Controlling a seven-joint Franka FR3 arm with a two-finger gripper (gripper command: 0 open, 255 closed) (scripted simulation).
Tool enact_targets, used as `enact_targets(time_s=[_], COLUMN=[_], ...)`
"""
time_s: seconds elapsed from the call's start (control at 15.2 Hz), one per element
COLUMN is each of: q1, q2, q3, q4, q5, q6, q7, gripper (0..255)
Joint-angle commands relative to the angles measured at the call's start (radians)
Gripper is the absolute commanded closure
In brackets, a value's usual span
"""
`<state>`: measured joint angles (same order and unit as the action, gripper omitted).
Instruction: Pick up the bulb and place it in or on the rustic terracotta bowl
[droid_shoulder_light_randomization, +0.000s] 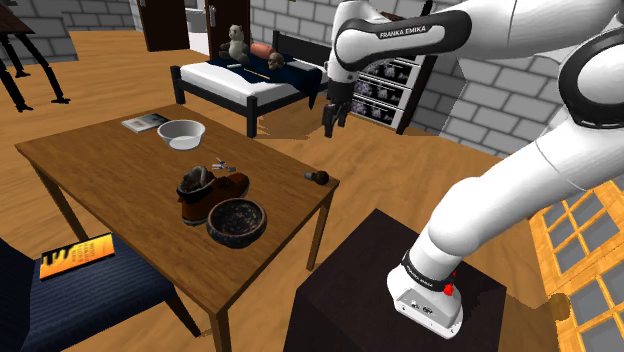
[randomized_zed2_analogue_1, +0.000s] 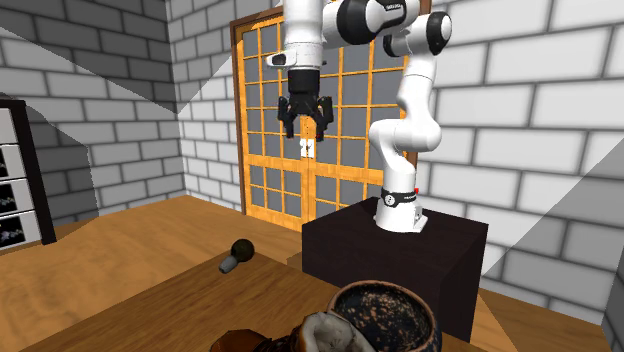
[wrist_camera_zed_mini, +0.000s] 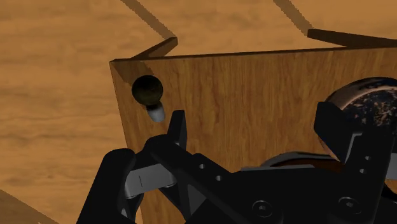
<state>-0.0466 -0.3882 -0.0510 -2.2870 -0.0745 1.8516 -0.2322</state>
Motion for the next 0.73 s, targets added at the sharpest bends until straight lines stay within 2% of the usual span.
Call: enact_targets(time_s=[0.0, 0.66], q1=[-0.005, -0.030], q2=[0.067, 0.432], q3=[-0.013, -0.056], q4=[0.017, 0.176], q5=[-0.006, -0.010], q6=[0.045, 0.222], q7=[-0.019, -0.104], gripper=[0, 0])
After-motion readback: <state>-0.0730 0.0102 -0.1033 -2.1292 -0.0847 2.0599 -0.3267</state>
